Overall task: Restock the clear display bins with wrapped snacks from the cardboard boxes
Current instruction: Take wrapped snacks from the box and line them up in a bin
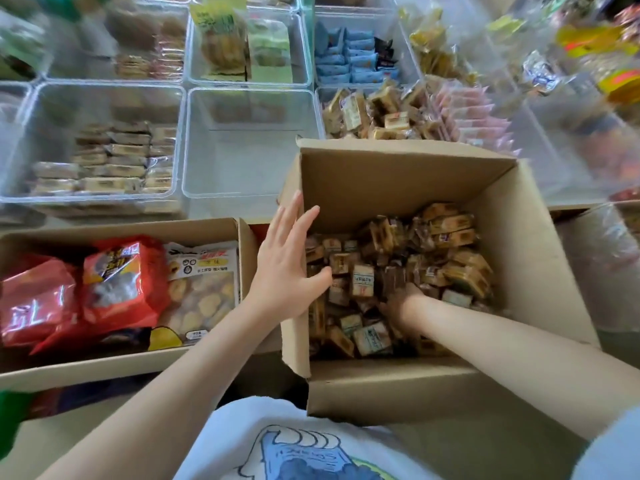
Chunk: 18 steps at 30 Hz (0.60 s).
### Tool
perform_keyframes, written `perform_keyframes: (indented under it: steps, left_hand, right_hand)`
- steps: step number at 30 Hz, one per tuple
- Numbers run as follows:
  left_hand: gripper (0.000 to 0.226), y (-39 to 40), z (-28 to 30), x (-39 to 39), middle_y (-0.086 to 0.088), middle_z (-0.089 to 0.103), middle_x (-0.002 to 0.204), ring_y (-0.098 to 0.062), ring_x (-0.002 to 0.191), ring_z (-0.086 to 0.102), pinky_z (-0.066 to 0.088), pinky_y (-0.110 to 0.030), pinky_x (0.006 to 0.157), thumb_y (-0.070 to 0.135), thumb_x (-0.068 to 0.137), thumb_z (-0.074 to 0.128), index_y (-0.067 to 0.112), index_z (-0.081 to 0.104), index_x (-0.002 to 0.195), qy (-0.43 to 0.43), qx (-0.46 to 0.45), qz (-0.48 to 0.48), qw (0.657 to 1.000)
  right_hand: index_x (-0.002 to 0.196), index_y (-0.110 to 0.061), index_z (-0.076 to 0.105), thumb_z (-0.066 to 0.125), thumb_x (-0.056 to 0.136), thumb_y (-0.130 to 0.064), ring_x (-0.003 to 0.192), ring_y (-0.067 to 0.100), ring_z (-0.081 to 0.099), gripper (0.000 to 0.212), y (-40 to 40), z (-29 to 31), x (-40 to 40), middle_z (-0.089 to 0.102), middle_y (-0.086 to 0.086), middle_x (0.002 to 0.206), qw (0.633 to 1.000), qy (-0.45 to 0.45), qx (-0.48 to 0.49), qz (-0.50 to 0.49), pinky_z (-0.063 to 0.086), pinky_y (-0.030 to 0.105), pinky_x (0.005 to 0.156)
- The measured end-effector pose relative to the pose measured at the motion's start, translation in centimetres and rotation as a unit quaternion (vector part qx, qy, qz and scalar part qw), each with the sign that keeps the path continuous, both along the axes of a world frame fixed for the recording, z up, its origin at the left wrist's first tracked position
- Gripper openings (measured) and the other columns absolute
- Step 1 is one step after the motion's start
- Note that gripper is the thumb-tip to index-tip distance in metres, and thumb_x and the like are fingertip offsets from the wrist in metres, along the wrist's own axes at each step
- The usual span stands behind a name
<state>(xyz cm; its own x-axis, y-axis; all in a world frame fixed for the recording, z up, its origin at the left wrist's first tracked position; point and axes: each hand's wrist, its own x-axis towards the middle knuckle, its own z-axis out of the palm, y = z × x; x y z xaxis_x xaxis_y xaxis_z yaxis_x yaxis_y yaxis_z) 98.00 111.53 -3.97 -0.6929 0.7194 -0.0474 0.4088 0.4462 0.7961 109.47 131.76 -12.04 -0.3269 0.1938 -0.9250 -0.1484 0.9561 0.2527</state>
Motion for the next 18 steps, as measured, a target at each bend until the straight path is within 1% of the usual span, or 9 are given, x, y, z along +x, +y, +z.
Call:
perform_keyframes:
  steps: [2,3,5,7,9,10,11,15,18]
  left_hand:
    - [0.083,0.0,0.0,0.2,0.02,-0.004,0.167,-0.011,0.154,-0.004,0.012,-0.057,0.123,0.043,0.079,0.056,0.035,0.027,0.156,0.0,0.002,0.008,1.0]
    - [0.082,0.0,0.0,0.2,0.02,-0.003,0.167,-0.011,0.154,-0.003,0.013,-0.058,0.123,0.042,0.079,0.057,0.036,0.027,0.155,0.001,0.006,0.01,1.0]
    - [0.08,0.0,0.0,0.1,0.023,-0.003,0.166,-0.01,0.154,-0.001,0.014,-0.058,0.123,0.042,0.08,0.058,0.038,0.028,0.154,-0.002,0.014,0.009,1.0]
    - [0.076,-0.1,0.2,-0.1,0.028,-0.003,0.164,-0.003,0.152,-0.001,0.014,-0.056,0.123,0.043,0.081,0.059,0.042,0.03,0.152,-0.022,0.022,0.004,1.0]
    - [0.07,-0.2,0.4,-0.3,0.034,-0.003,0.162,0.006,0.147,-0.003,0.013,-0.052,0.123,0.049,0.082,0.059,0.048,0.032,0.147,-0.05,0.033,-0.001,0.998]
    - [0.067,-0.3,0.6,-0.4,0.035,-0.002,0.161,0.008,0.147,-0.002,0.013,-0.051,0.123,0.054,0.082,0.059,0.051,0.033,0.144,-0.069,0.039,-0.002,0.997]
    - [0.064,-0.3,0.9,-0.5,0.036,0.001,0.16,0.007,0.148,-0.001,0.014,-0.049,0.123,0.06,0.08,0.058,0.053,0.036,0.14,-0.09,0.05,-0.002,0.995]
    - [0.059,-0.7,3.0,-1.2,0.029,0.031,0.155,0.001,0.146,0.025,0.026,-0.044,0.12,0.074,0.071,0.058,0.053,0.054,0.127,-0.174,0.105,0.032,0.978]
    - [0.049,-1.2,4.5,-2.1,0.018,0.062,0.129,-0.006,0.124,0.056,0.044,-0.038,0.106,0.067,0.072,0.067,0.048,0.062,0.117,-0.224,0.172,0.051,0.958]
  right_hand:
    - [0.152,-0.016,0.031,0.072,0.087,-0.028,0.128,0.031,0.05,0.077,0.1,1.0,-0.3,0.049,0.011,0.143,0.997,0.038,-0.039,-0.056,0.043,0.041,0.102]
    - [0.148,-0.016,0.035,0.073,0.086,-0.027,0.117,0.028,0.057,0.074,0.2,1.9,-1.0,0.055,0.007,0.133,0.986,0.067,-0.077,-0.129,0.049,0.037,0.093]
    - [0.138,-0.018,0.042,0.077,0.083,-0.031,0.098,0.018,0.06,0.066,1.0,4.5,-2.8,0.057,0.0,0.116,0.923,0.159,-0.166,-0.309,0.053,0.028,0.077]
    - [0.124,-0.021,0.048,0.08,0.081,-0.038,0.095,0.013,0.062,0.056,1.3,8.0,-4.3,0.06,-0.002,0.112,0.784,0.283,-0.297,-0.466,0.053,0.024,0.071]
    - [0.122,-0.021,0.053,0.083,0.077,-0.039,0.101,0.018,0.067,0.057,1.0,10.9,-5.0,0.065,0.002,0.114,0.592,0.361,-0.437,-0.573,0.058,0.032,0.083]
    - [0.124,-0.02,0.054,0.082,0.075,-0.038,0.104,0.021,0.068,0.059,0.5,12.3,-5.3,0.066,0.004,0.114,0.522,0.38,-0.48,-0.594,0.058,0.037,0.089]
    - [0.124,-0.019,0.054,0.081,0.074,-0.038,0.104,0.021,0.068,0.059,0.0,13.4,-5.6,0.068,0.004,0.113,0.482,0.395,-0.503,-0.599,0.058,0.039,0.091]
    - [0.119,-0.021,0.059,0.073,0.074,-0.056,0.106,0.018,0.069,0.058,-2.7,15.8,-7.6,0.071,0.004,0.112,0.444,0.448,-0.505,-0.589,0.056,0.043,0.096]
    - [0.12,-0.018,0.057,0.07,0.074,-0.058,0.109,0.023,0.068,0.063,-5.2,16.6,-9.4,0.069,0.009,0.116,0.394,0.464,-0.507,-0.61,0.054,0.047,0.098]
